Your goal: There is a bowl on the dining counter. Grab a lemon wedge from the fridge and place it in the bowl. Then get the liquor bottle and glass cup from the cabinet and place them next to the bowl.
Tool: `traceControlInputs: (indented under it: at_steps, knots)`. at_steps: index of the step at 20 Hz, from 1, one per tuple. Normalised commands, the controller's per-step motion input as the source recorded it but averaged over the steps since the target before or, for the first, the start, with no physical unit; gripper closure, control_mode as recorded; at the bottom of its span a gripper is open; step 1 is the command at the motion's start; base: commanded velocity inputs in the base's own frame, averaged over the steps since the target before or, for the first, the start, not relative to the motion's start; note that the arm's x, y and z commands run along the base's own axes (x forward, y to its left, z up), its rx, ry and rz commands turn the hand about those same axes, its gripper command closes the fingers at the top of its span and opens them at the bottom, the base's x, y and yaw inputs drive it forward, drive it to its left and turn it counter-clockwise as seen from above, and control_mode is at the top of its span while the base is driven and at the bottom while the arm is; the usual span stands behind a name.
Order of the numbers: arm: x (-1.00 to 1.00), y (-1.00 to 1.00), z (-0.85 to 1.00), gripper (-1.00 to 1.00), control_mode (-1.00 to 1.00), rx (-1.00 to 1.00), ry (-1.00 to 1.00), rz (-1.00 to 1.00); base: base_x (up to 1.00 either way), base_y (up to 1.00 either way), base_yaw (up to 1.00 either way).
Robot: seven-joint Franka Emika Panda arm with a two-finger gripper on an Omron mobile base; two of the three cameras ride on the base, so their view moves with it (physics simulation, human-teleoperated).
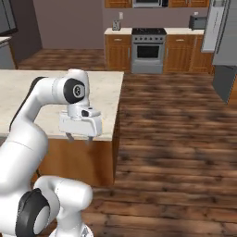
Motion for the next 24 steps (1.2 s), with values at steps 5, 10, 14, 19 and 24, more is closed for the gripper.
traceControlInputs:
  at_steps: [5, 10, 14, 19, 24]
  knots:
    - [0.0, 0.0, 0.0, -1.0, 1.0, 0.0, 0.0, 0.0, 1.0, -1.0, 0.14]
    - [0.0, 0.0, 0.0, -1.0, 1.0, 0.0, 0.0, 0.0, 1.0, -1.0, 0.19]
    - [0.0, 0.0, 0.0, -1.0, 1.0, 0.0, 0.0, 0.0, 1.0, -1.0, 0.21]
    - [0.0, 0.0, 0.0, -1.0, 1.0, 0.0, 0.0, 0.0, 1.0, -1.0, 0.2]
    - [0.0, 0.0, 0.0, -1.0, 1.0, 0.0, 0.0, 0.0, 1.0, -0.95, 0.15]
